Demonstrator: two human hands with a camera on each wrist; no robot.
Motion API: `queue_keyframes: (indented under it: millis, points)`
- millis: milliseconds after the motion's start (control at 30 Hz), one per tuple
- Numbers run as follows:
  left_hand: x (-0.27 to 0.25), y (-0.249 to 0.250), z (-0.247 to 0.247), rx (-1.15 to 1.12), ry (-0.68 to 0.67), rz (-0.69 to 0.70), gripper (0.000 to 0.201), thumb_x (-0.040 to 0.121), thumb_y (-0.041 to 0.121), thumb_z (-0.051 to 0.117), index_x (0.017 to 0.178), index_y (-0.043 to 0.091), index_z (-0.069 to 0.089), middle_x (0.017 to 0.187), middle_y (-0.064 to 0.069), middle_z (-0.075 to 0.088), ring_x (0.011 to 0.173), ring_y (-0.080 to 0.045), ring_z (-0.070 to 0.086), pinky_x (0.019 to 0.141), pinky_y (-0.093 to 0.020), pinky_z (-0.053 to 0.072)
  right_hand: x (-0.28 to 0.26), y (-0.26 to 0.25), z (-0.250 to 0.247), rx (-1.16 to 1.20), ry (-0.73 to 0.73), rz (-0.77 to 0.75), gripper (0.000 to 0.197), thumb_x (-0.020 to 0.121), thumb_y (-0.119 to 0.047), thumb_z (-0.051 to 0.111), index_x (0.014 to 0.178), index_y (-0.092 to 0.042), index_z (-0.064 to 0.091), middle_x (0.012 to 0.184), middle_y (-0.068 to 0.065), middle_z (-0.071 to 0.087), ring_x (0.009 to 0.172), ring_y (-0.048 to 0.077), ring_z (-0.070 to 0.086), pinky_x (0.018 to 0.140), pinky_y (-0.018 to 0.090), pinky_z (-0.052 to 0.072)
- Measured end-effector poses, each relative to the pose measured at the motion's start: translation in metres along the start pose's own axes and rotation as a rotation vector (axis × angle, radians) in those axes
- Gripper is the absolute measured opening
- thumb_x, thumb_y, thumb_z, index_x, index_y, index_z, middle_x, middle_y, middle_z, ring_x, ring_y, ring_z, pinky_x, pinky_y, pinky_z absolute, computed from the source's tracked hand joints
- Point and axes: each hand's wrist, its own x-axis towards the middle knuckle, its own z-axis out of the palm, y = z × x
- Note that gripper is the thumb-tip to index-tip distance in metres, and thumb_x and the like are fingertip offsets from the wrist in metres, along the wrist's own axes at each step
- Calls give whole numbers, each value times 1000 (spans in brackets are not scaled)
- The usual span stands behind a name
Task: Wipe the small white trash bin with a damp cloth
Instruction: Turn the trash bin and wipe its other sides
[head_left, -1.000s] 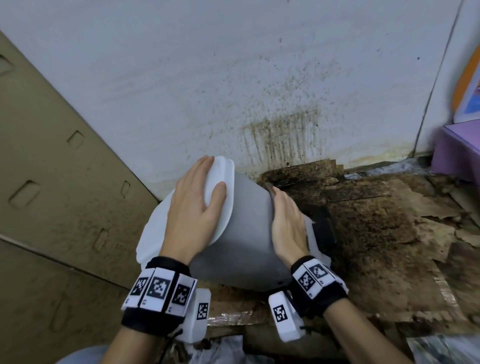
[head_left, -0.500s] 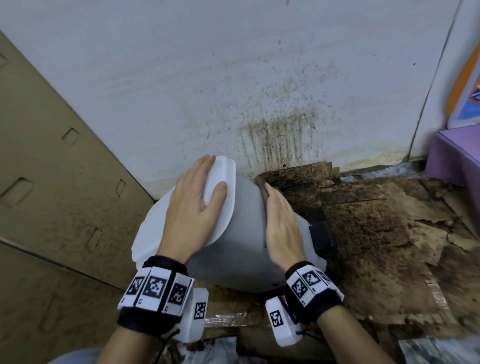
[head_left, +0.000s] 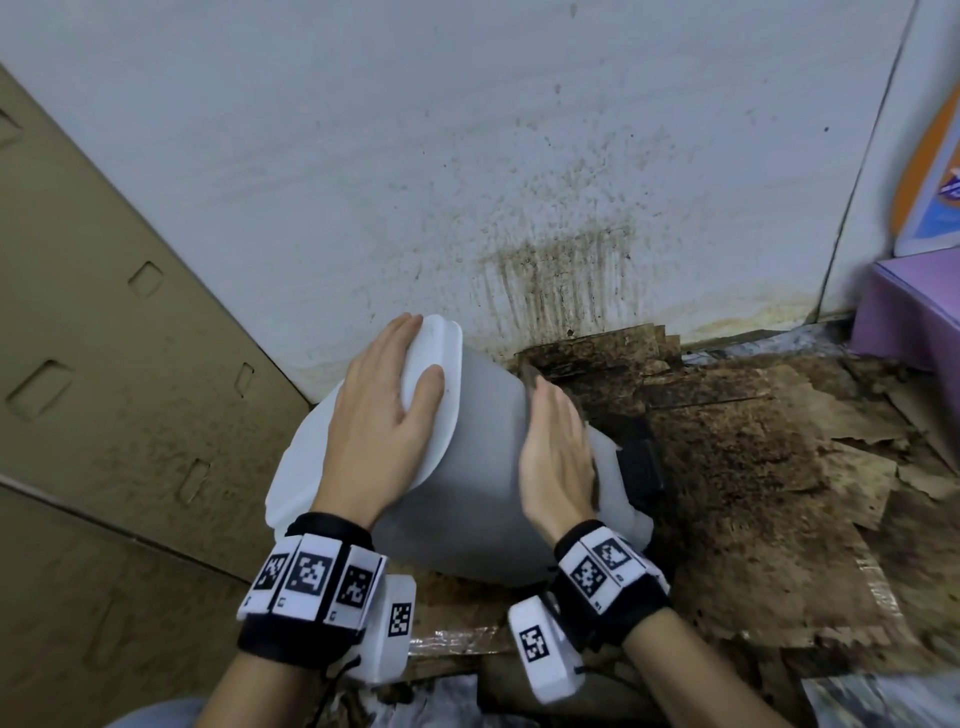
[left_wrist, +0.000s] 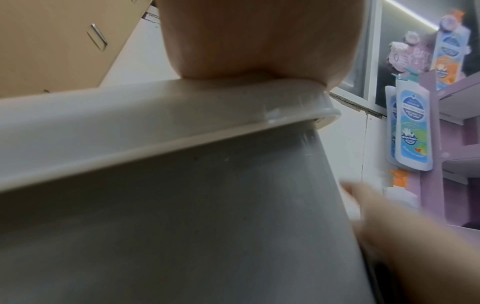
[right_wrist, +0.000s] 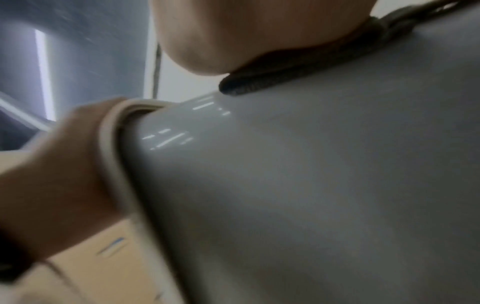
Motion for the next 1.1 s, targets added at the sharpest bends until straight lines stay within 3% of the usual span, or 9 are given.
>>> queue_keyframes:
  millis: [100, 167, 267, 367, 500, 667, 767, 933, 1100]
  points:
    - [0, 2, 2, 9, -10, 18, 63, 96, 51, 34, 154, 26, 38, 160, 11, 38, 146, -9, 32, 120, -37, 28, -16, -40, 12, 23, -51, -161, 76, 91, -54, -7, 161, -29, 9, 168, -12, 6, 153, 2, -1, 126, 33, 1]
    - [-1, 2, 2, 0, -18, 20, 65, 96, 53, 34, 155, 27, 37, 160, 11, 38, 146, -8, 33, 120, -38, 29, -24, -50, 18, 88, -32, -240, 81, 89, -59, -10, 161, -29, 10, 168, -14, 6, 152, -1, -2, 125, 31, -1]
    - [0, 0, 0, -36, -26, 5, 67, 93, 55, 35, 155, 28, 37, 160, 12, 37, 146, -7, 31, 121, -38, 27, -25, -34, 23, 50, 31, -358, 72, 97, -58, -4, 160, -29, 16, 167, -13, 14, 152, -4, 3, 126, 30, 5]
    - [-1, -3, -4, -65, -22, -8, 67, 92, 55, 36, 154, 28, 38, 160, 14, 38, 146, -6, 32, 121, -38, 28, -24, 3, 26, -55, 163, -455, 61, 105, -48, 11, 158, -23, 29, 164, -9, 28, 152, 3, 18, 124, 33, 19]
    - [-1, -6, -8, -96, -12, -57, 62, 94, 49, 39, 153, 32, 38, 158, 18, 38, 145, -4, 32, 121, -40, 28, -27, 60, 25, -133, 278, -350, 58, 105, -42, 19, 155, -18, 36, 161, -3, 36, 150, 8, 27, 121, 38, 28]
    - [-3, -3, -7, -85, -23, -52, 60, 95, 48, 39, 153, 34, 37, 158, 19, 38, 144, -5, 32, 120, -40, 30, -31, 106, 18, -80, 320, -215, 56, 103, -40, 23, 156, -21, 33, 161, -6, 34, 149, 4, 24, 123, 34, 20]
    - [-3, -2, -6, -68, -26, -39, 60, 95, 49, 39, 153, 34, 37, 159, 18, 37, 144, -5, 32, 119, -37, 28, -32, 107, 16, -15, 329, -120, 58, 103, -42, 22, 155, -20, 33, 160, -6, 35, 147, 3, 23, 123, 34, 18]
    - [-1, 0, -5, -52, -32, -52, 60, 96, 47, 38, 154, 34, 35, 160, 17, 36, 145, -6, 30, 119, -36, 27, -28, 92, 8, 138, 312, -30, 45, 109, -27, 30, 150, -16, 43, 155, 0, 41, 146, 11, 31, 123, 36, 25]
    - [-2, 1, -5, -42, -36, -39, 60, 96, 48, 36, 154, 33, 35, 160, 16, 35, 145, -8, 30, 119, -38, 27, -25, 71, 6, 123, 320, 26, 41, 108, -25, 31, 143, -18, 50, 149, 3, 47, 140, 19, 41, 116, 33, 32]
